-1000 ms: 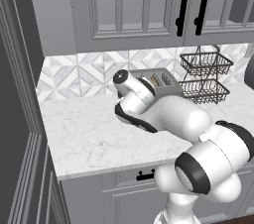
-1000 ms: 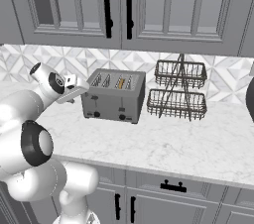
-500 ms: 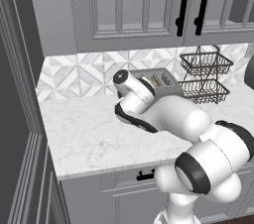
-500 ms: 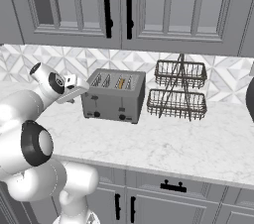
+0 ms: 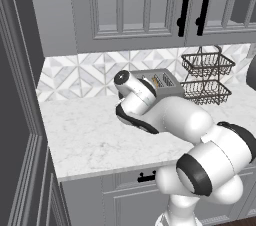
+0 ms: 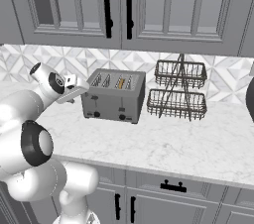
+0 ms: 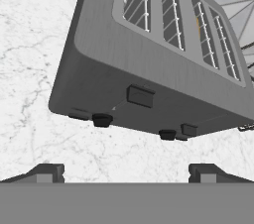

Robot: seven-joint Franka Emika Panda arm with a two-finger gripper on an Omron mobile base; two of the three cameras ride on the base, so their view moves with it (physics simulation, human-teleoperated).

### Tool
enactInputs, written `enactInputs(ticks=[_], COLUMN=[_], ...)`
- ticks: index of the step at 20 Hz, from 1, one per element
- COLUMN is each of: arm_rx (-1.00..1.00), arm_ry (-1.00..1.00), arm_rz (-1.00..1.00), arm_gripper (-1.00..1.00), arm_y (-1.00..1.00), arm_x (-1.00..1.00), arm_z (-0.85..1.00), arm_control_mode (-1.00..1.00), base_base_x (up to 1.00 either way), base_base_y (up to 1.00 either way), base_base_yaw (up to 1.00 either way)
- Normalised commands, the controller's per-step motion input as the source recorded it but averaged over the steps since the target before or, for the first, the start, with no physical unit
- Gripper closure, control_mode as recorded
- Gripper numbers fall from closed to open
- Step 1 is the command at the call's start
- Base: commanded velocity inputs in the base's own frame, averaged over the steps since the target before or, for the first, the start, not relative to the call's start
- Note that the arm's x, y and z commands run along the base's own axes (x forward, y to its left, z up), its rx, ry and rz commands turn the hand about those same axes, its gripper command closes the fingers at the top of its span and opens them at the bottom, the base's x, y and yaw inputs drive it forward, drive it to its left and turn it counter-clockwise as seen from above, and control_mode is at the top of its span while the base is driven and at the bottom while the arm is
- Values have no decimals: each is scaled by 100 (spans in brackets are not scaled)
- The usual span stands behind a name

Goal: Start the toaster. Once the lever pops up, take the bread to the plate on the dining counter.

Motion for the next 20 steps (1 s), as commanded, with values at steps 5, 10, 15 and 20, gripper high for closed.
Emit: enactInputs(ticks=[5, 10, 15, 20], arm_rx=[0, 0, 3, 3], arm_ry=[0, 0, -2, -1], arm_rz=[0, 0, 0, 0], arm_gripper=[-100, -100, -100, -100], arm_y=[0, -18, -70, -67], arm_x=[0, 0, 0, 0], arm_z=[0, 0, 0, 0], arm_control_mode=[-100, -100, -100, -100], base_base_x=[0, 0, 0, 0], base_base_y=[0, 0, 0, 0], base_base_yaw=[0, 0, 0, 0])
